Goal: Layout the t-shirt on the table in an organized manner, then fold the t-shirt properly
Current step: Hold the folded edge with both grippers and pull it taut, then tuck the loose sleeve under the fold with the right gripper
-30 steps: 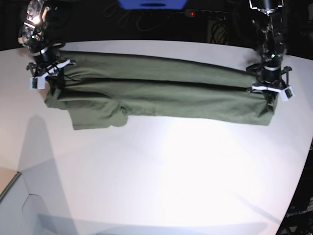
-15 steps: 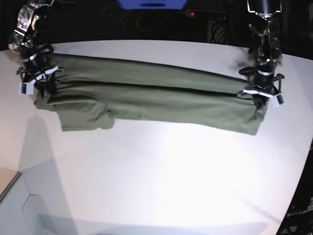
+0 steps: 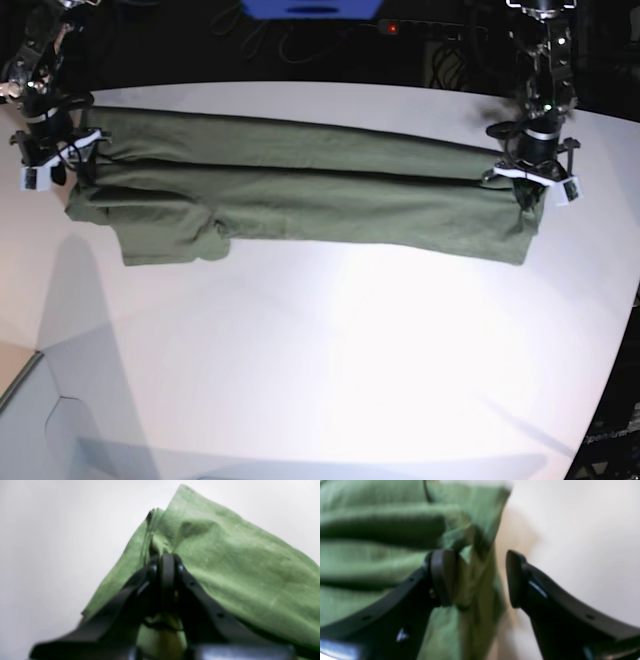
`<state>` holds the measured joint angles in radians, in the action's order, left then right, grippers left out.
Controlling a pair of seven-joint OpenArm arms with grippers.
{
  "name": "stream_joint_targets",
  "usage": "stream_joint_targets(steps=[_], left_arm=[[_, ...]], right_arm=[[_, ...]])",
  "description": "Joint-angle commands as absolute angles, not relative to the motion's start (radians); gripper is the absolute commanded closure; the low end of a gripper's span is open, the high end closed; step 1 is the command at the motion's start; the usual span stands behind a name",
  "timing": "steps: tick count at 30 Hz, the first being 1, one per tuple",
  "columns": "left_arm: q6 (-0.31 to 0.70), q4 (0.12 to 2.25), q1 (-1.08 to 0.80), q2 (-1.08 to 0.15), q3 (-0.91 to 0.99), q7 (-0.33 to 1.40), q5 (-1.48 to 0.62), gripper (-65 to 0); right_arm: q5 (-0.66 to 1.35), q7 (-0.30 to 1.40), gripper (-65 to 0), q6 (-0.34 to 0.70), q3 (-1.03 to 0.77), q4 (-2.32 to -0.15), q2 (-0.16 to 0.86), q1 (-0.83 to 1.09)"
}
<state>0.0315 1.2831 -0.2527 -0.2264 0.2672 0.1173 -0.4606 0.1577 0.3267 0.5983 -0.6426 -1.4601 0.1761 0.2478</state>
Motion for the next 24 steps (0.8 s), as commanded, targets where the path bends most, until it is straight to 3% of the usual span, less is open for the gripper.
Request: stream_joint_targets(steps=[1, 11, 14, 19, 24], left_arm=[[0.005, 1.268, -0.286, -0.223, 0.262, 0.240, -0.453, -0.3], [0.005, 1.282, -0.302, -0.223, 0.262, 0.242, -0.455, -0.3], [0.005, 1.282, -0.302, -0.223, 0.262, 0.242, -0.455, -0.3], [0.005, 1.282, -0.302, -0.222, 0.262, 0.242, -0.455, -0.3], [0.005, 1.282, -0.300, -0.222, 0.262, 0.242, -0.455, -0.3]], right_arm=[[0.171, 0.306, -33.5, 0.596, -0.662, -1.494, 0.194, 0.252], [0.170, 0.306, -33.7, 0.596, -0.656, -1.554, 0.193, 0.162], [0.170, 0.331, -33.9, 0.596, -0.578, -1.537, 0.197, 0.116], [0.168, 0.452, -38.5, 0.596, -0.486, -1.417, 0.200, -0.035], [0.168, 0.456, -39.6, 0.595, -0.415, -1.257, 0.231, -0.148]])
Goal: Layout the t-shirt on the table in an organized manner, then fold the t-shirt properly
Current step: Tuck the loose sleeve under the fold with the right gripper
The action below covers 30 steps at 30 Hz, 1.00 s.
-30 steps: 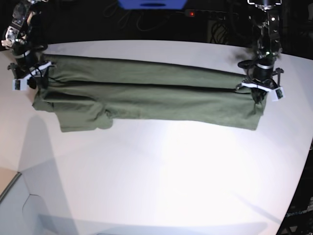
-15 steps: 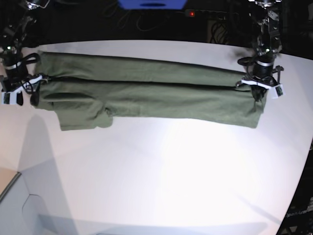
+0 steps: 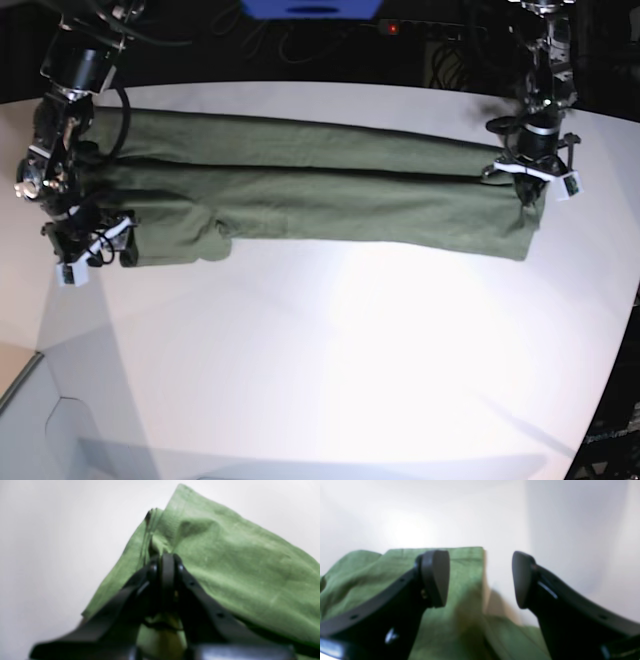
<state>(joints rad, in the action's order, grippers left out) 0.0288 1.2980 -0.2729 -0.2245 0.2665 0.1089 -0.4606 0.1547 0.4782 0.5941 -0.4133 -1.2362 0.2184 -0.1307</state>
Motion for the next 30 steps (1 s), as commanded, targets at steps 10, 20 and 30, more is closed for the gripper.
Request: stream_joint_targets(steps=[10, 20, 30], left_arm=[[0.005, 1.282, -0.314, -0.220, 0.266, 0.239, -0.455, -0.3], [0.005, 1.282, -0.308, -0.220, 0.268, 0.239, -0.455, -0.3], [0.005, 1.282, -0.305, -0.220, 0.266, 0.239, -0.455, -0.3]], right_arm=[[0.168, 0.398, -39.1, 0.595, -0.397, -1.044, 0.251, -0.237], [0.168, 0.392, -13.3, 0.595, -0.300, -1.044, 0.249, -0.165], [0.173, 0.392, 0.0, 0.596, -0.308, -1.196, 0.254, -0.137]])
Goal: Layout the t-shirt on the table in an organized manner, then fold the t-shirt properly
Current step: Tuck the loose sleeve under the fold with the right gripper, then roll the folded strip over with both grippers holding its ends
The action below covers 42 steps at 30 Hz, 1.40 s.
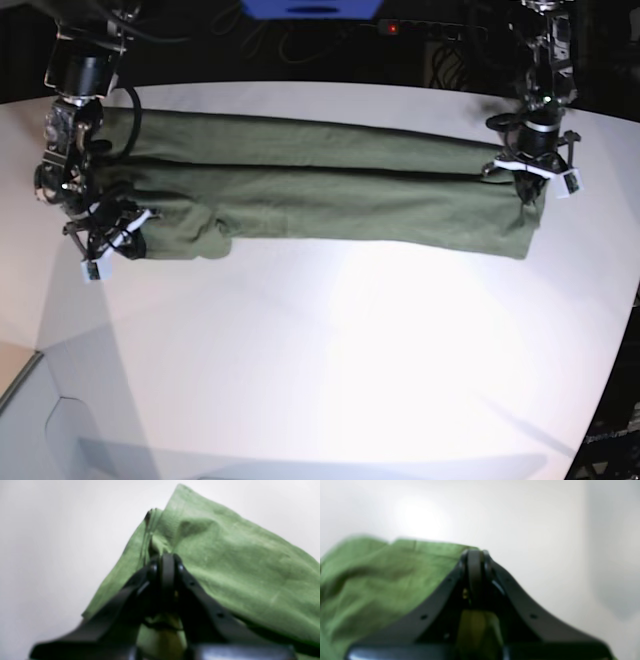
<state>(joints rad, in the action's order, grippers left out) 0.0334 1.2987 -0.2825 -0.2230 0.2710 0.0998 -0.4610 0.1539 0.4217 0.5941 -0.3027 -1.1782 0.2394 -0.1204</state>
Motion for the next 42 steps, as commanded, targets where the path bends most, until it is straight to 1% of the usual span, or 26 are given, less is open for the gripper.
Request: stream_joint_targets(steps=[1, 4, 8, 11, 15, 24, 31, 34, 37, 42], left_arm=[[0.005, 1.282, -0.305, -0.220, 0.265, 0.239, -0.455, -0.3], [0.005, 1.282, -0.305, -0.220, 0.263, 0.239, -0.455, -0.3], [0.005, 1.282, -0.305, -0.220, 0.263, 0.239, -0.455, -0.3], [0.005, 1.282, -0.305, -0.220, 0.263, 0.239, -0.455, -0.3], [0.005, 1.282, -0.305, -0.220, 0.265, 0.239, -0.455, -0.3], [0.005, 1.282, -0.305, -0.220, 0.268, 0.239, -0.455, -0.3], [0.005, 1.283, -0.308, -0.222, 0.268, 0.239, -0.455, -0.3], [0.005, 1.317, -0.314, -0.225, 0.269, 0.239, -0.455, -0.3], [0.005, 1.365, -0.334, -0.228, 0.269, 0.243, -0.455, -0.3], [0.005, 1.449, -0.375, -0.229, 0.272, 0.239, -0.455, -0.3]], right_arm=[[0.173, 0.397, 0.0, 0.596, -0.308, -1.251, 0.254, -0.125], [0.173, 0.401, 0.0, 0.596, -0.309, -1.437, 0.246, -0.070], [0.170, 0.401, 0.0, 0.596, -0.315, -1.626, 0.217, 0.027], [0.170, 0.401, 0.0, 0.596, -0.360, -1.725, 0.197, 0.107], [0.170, 0.401, 0.0, 0.596, -0.441, -1.801, 0.151, 0.203], [0.171, 0.401, 0.0, 0.596, -0.535, -1.796, 0.140, 0.321], [0.171, 0.389, 0.0, 0.596, -0.539, -1.592, 0.147, 0.315], [0.170, 0.343, 0.0, 0.596, -0.539, -1.509, 0.148, 0.297], [0.170, 0.311, 0.0, 0.596, -0.538, -1.471, 0.148, 0.294], [0.170, 0.305, 0.0, 0.596, -0.535, -1.442, 0.148, 0.282]])
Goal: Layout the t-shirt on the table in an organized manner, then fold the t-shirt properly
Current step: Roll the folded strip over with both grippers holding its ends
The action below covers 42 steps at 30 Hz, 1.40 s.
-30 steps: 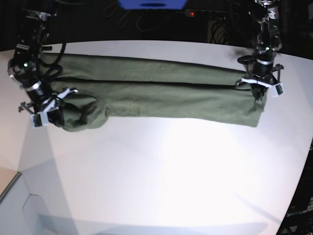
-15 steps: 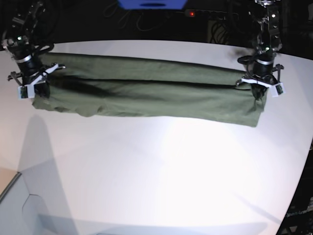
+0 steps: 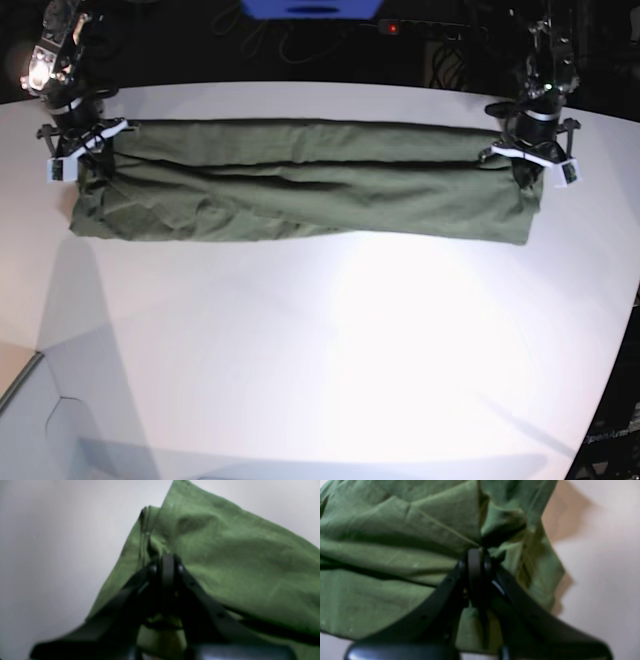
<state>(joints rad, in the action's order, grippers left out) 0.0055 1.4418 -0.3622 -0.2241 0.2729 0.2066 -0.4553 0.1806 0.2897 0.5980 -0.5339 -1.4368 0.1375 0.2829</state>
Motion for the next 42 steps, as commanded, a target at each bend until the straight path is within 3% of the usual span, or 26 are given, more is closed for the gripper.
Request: stream_joint_targets(steps=[1, 10, 29, 42], left_arm=[[0.005, 1.472, -0.386, -0.228, 0.283, 0.239, -0.455, -0.3], [0.005, 1.649, -0.456, -0.220, 0.355, 0.237, -0.455, -0.3], [0.005, 1.819, -0.561, -0.194, 0.377, 0.237, -0.455, -0.3], [0.005, 1.702, -0.575, -0.194, 0.372, 0.237, -0.450, -0.3]], right_arm=[[0.170, 0.305, 0.0, 0.596, -0.536, -1.440, 0.148, 0.278], [0.170, 0.306, 0.0, 0.596, -0.533, -1.434, 0.143, 0.280], [0.170, 0.309, 0.0, 0.596, -0.532, -1.434, 0.142, 0.278], [0.170, 0.309, 0.0, 0.596, -0.487, -1.434, 0.142, 0.277]])
